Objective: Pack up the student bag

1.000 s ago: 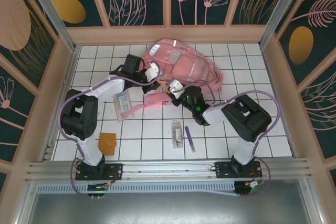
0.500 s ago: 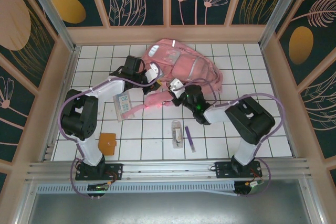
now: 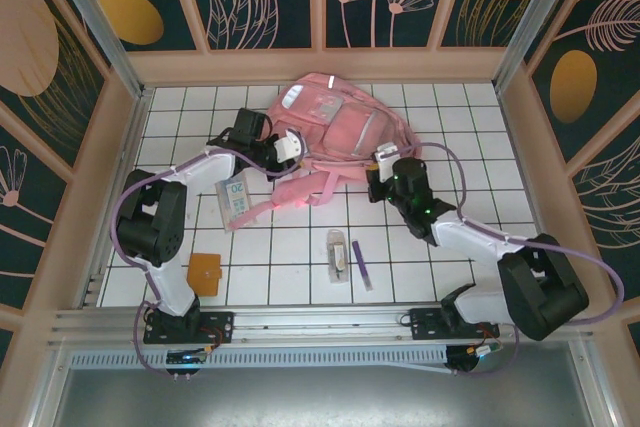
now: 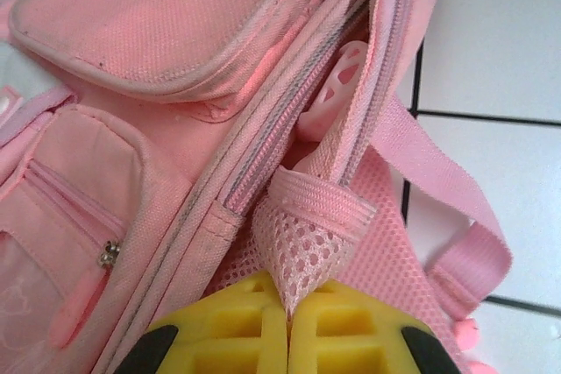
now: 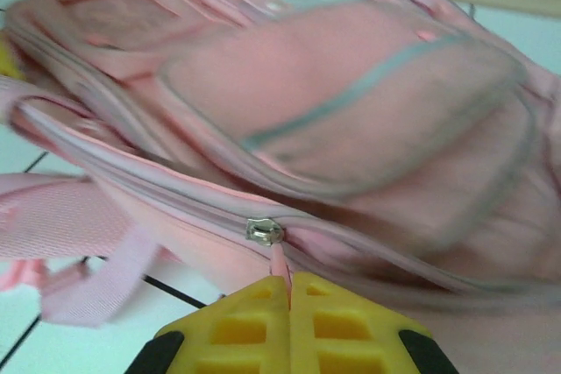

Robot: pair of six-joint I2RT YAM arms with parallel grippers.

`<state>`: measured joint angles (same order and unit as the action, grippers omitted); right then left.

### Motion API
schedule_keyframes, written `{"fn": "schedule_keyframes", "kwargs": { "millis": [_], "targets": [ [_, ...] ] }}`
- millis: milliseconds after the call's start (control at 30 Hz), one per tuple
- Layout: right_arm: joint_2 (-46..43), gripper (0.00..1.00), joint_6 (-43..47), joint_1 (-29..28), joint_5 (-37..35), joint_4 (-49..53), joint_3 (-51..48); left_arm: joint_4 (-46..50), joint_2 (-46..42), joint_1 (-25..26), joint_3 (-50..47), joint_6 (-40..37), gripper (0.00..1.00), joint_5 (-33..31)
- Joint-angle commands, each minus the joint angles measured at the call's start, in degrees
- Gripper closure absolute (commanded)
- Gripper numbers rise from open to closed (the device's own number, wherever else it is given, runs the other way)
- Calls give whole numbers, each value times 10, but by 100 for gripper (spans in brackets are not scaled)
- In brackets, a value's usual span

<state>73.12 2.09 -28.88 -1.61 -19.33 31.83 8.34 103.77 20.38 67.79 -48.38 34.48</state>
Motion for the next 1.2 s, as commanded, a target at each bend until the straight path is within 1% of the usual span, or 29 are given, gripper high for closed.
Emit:
{"fn": "schedule_keyframes", "kwargs": {
  "millis": [0,67,100,133,167,200,233,300,333,400,467,500,533,600,667,700,767,867,900,1033,1167],
  "targets": [
    [-25,100,-39,34,4,62,-12,-38,8,-39,0,-64,100,32],
    [-23,100,-30,35,41,70,-10,-38,25,-45,13,-82,100,34],
    [-21,100,-25,34,69,73,-8,-37,37,-48,26,-87,97,28],
    [-19,100,-24,33,88,79,-6,-37,50,-51,40,-83,93,21],
    [-18,100,-27,32,103,81,-5,-32,60,-57,53,-75,86,21],
    [-16,100,-36,32,118,83,-4,-18,71,-62,71,-67,77,29],
    [-13,100,-40,33,137,84,-2,-16,78,-68,84,-53,72,38],
    [-2,100,-39,35,189,88,5,-23,82,-76,88,-42,69,54],
    [7,100,-43,36,212,93,11,-27,78,-77,83,-39,66,59],
    [27,100,-57,43,264,101,26,-3,61,-77,76,-64,58,77],
    [46,100,-78,50,300,106,41,40,34,-76,62,-117,42,105],
    [54,100,-86,55,323,105,47,51,21,-71,52,-136,38,118],
    [61,100,-93,57,336,105,52,56,11,-65,44,-139,36,122],
    [75,100,-100,66,364,110,63,92,-3,-44,38,-170,35,124],
    [91,100,-98,72,380,127,75,119,-10,-17,34,-187,35,102],
    [101,100,-96,75,379,138,80,117,-13,-3,27,-187,35,93],
    [117,100,-84,76,382,151,86,84,-16,23,5,-182,36,100],
    [145,100,-71,77,381,162,95,-6,-8,49,-30,-161,36,128],
    [152,100,-72,76,380,165,99,-15,1,58,-27,-162,36,127],
    [158,100,-86,77,400,145,98,-15,36,83,-3,-167,37,89],
    [148,100,-86,76,415,135,97,-15,65,96,10,-183,40,92]
  ]
}}
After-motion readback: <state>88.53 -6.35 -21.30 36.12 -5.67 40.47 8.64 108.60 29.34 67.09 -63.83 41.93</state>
